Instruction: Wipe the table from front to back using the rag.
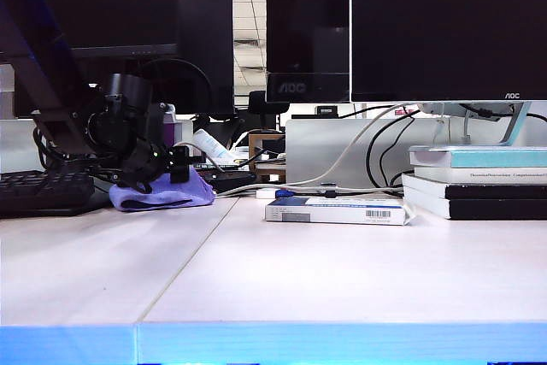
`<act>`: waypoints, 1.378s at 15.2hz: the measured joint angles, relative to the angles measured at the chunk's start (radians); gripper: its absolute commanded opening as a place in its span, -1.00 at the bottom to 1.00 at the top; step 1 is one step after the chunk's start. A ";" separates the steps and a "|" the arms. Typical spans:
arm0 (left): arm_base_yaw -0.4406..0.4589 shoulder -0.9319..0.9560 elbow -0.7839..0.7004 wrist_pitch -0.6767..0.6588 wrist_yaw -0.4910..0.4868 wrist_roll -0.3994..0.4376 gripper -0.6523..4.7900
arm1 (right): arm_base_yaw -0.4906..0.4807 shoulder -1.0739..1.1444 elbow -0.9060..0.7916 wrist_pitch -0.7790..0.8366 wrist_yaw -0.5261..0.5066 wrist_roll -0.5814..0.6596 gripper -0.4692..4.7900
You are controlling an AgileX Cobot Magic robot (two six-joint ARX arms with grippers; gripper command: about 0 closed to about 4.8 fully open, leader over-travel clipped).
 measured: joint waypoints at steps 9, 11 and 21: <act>0.035 0.168 0.335 -0.197 0.018 0.002 0.00 | 0.000 0.000 0.000 -0.039 0.000 0.000 -0.83; 0.035 0.210 0.385 -0.242 0.018 0.015 -0.22 | 0.000 0.000 0.000 -0.039 0.000 0.002 -0.83; 0.036 0.209 0.399 -0.370 0.078 0.045 -0.78 | -0.001 0.000 0.000 -0.038 0.059 0.003 -0.82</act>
